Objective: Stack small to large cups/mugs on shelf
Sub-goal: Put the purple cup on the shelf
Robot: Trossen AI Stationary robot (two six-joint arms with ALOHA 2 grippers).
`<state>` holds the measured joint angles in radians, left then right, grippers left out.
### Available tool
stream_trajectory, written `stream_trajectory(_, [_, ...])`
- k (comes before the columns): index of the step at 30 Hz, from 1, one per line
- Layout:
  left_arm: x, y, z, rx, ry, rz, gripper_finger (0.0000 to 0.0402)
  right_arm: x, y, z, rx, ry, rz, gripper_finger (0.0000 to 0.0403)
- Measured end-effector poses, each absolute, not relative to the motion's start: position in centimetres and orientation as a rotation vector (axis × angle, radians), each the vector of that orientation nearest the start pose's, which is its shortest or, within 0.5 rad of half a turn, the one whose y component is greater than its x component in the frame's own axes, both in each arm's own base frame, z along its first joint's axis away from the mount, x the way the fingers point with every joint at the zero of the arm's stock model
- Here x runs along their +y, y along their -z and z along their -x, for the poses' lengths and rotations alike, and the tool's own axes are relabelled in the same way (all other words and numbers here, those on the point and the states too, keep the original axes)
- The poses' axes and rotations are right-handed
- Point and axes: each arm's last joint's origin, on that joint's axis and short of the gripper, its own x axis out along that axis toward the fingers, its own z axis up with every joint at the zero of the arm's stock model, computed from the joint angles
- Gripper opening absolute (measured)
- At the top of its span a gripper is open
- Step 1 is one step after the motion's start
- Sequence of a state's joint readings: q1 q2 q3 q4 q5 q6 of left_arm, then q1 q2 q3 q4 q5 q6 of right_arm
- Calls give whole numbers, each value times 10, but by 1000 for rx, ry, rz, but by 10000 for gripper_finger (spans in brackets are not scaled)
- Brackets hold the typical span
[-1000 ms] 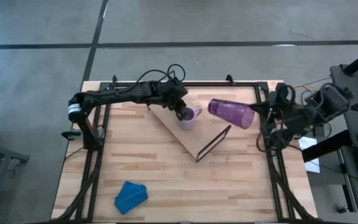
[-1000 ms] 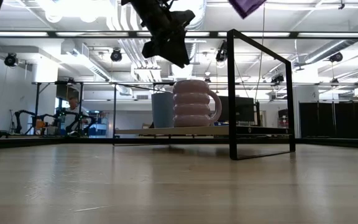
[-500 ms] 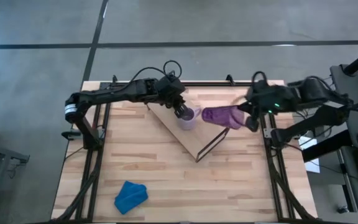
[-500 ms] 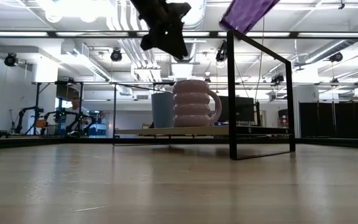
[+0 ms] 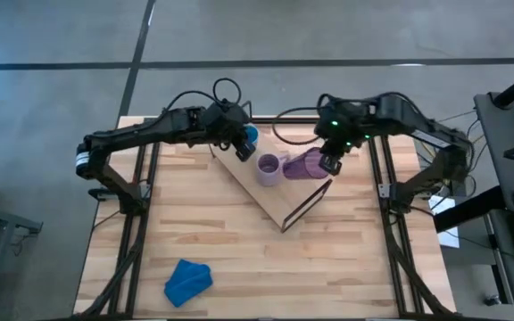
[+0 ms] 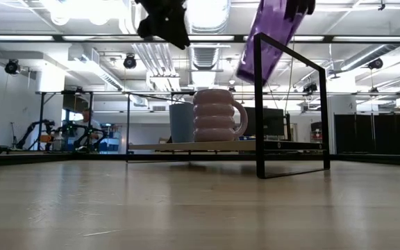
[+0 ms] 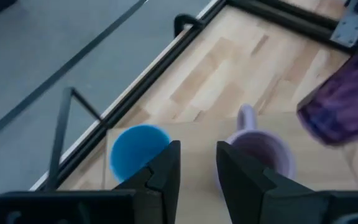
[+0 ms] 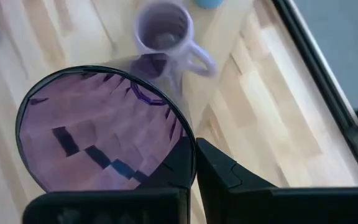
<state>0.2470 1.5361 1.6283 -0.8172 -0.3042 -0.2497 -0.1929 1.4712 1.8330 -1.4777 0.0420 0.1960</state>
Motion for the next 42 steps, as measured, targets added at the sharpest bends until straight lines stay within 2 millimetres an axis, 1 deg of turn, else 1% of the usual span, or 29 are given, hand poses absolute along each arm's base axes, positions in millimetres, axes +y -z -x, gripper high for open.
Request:
stream_trajectory(3, [87,-383,-305,714,-629,205,88,-54,-421,-249,1183,319,-258,9])
stream_trajectory(4, [87,-381,-304,728,-635,202,89,-55,-421,-253,1189,312,-263,9])
stream_trajectory(9, [87,-373,-305,761,-651,198,89,-60,-428,-274,1151,233,-284,9])
stream_trajectory(15, [88,-372,-304,767,-669,188,89,-66,-423,-292,1161,225,-343,9])
stream_trajectory(21, [87,-372,-299,807,-693,173,89,-64,-409,-292,1217,235,-406,9])
stream_trajectory(26, [87,-371,-299,814,-693,172,89,-63,-406,-286,1228,256,-434,9])
stream_trajectory(32, [87,-371,-299,815,-693,173,89,-62,-389,-286,1298,288,-476,9])
stream_trajectory(38, [87,-371,-299,814,-693,173,89,-62,-372,-287,1365,279,-489,9])
stream_trajectory(42, [87,-371,-299,814,-692,172,89,-62,-367,-287,1386,276,-486,9])
